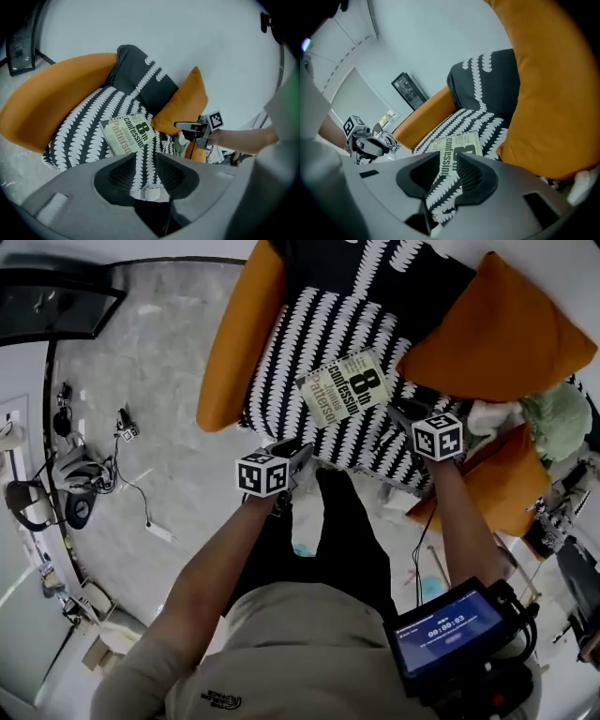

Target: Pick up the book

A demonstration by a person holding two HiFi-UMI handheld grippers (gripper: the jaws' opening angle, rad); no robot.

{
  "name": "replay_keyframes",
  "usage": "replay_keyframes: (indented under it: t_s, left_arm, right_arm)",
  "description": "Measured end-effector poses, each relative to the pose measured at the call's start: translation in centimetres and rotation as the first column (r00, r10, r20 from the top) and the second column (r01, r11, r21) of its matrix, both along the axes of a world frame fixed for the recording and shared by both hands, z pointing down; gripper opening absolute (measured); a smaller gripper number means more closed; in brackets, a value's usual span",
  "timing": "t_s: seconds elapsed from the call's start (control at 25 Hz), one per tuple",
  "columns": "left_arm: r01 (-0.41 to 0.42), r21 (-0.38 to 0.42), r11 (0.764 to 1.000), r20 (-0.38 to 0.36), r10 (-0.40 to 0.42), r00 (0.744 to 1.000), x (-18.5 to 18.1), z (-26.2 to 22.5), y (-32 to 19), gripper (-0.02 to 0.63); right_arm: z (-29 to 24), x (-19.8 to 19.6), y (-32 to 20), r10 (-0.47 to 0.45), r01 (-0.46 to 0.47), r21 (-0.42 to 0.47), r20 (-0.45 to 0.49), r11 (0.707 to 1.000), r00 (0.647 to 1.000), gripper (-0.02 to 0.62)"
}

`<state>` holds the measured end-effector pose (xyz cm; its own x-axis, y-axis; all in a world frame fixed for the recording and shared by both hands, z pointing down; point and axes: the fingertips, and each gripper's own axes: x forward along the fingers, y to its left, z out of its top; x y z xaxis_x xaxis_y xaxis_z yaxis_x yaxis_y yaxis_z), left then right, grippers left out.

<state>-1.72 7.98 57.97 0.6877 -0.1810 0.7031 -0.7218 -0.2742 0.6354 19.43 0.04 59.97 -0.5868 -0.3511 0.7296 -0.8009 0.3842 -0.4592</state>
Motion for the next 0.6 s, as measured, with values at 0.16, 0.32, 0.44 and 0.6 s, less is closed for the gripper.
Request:
replay_keyframes:
  t_s: [0.16, 0.32, 0.44, 0.6]
  left_arm:
    - [0.015, -0.041, 0.999, 0.036, -0.014, 0.999, 0.6, 5.5, -2.3, 0.134]
    - [0.047, -0.078, 0.996, 0.066, -0.042, 0.997, 0.8, 10.5, -3.3, 0.144]
    - [0.084, -0.098, 0.992, 0.072, -0.077, 0.994, 0.8, 13.0, -4.2, 0.152]
    - [0.114, -0.122, 0.986, 0.083, -0.104, 0.991, 0.6, 15.5, -4.8, 0.16]
  right_arm:
    - [5.8, 0.9, -4.7, -0.002, 0.002, -0.023, 0.014, 1.0, 1.0, 0.125]
    - [11.3, 1.0, -6.6, -0.018, 0.021, -0.072, 0.034, 0.997, 0.999, 0.138]
    - [14.1, 1.0, -7.1, -0.007, 0.011, -0.106, 0.046, 0.994, 0.999, 0.145]
    - [16.0, 0.3, -7.2, 0.012, 0.001, -0.149, 0.09, 0.989, 0.996, 0.15]
